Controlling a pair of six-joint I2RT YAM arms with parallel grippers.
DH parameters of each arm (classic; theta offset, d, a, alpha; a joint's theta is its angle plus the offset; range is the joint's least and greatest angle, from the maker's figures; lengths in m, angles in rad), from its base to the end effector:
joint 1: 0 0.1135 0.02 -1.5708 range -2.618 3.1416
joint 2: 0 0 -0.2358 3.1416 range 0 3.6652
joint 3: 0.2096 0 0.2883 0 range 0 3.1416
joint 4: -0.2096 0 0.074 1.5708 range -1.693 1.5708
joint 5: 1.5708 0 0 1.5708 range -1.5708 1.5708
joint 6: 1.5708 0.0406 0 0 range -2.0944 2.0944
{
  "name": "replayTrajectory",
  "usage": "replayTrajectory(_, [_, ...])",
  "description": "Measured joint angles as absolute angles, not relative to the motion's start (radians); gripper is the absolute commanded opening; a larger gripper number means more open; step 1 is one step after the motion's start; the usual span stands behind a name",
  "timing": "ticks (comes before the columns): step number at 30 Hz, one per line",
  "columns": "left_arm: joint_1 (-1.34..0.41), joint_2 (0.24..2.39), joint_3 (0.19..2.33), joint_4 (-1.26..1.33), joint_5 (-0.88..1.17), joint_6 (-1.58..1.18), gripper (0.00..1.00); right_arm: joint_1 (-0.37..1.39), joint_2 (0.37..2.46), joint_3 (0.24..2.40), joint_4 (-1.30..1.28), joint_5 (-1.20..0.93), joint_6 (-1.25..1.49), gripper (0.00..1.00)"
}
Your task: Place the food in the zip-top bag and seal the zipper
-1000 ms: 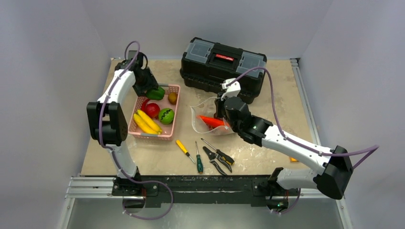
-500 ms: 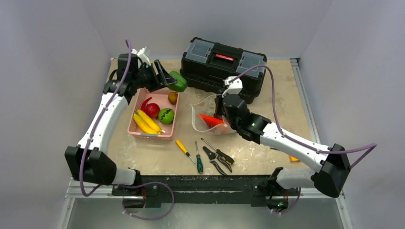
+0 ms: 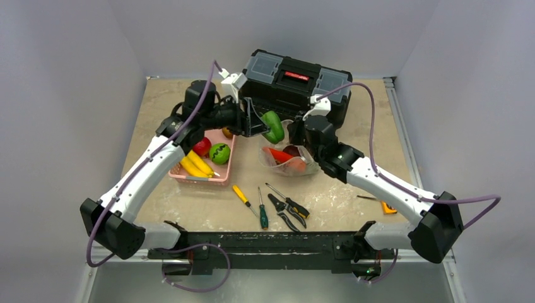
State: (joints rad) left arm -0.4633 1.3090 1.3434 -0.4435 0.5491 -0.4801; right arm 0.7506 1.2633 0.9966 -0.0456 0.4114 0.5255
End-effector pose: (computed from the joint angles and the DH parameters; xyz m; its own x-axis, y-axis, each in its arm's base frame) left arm 0.2933 -0.1702 0.3677 -0.6895 -0.0959 -0.7179 0.5537 0.5691 -0.6079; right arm 0.2614 0.2216 0.2876 -0.3684 0.2852 -0.8849 -0.1874 0.9095 0.3711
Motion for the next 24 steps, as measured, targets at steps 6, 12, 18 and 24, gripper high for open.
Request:
replayTrajectory(6, [-0.565, 1.367, 1.346, -0.488, 0.469, -0.452, 0.03, 0.722, 1.263, 0.997, -0.046, 0.371, 0.549, 0.00])
replayTrajectory(12, [-0.570, 1.446, 1.352, -0.563, 0.421, -0.441, 0.54, 0.716, 1.256, 0.997, -0.050, 0.347, 0.559, 0.00])
replayTrajectory(18, [-0.570, 1.451, 1.356, -0.570, 0.432, -0.424, 0.74, 0.712, 1.256, 0.997, -0.052, 0.337, 0.562, 0.00])
replayTrajectory(24, [-0.570, 1.437, 1.356, -0.571, 0.421, -0.399, 0.90, 0.711, 1.256, 0.997, -0.053, 0.322, 0.562, 0.00])
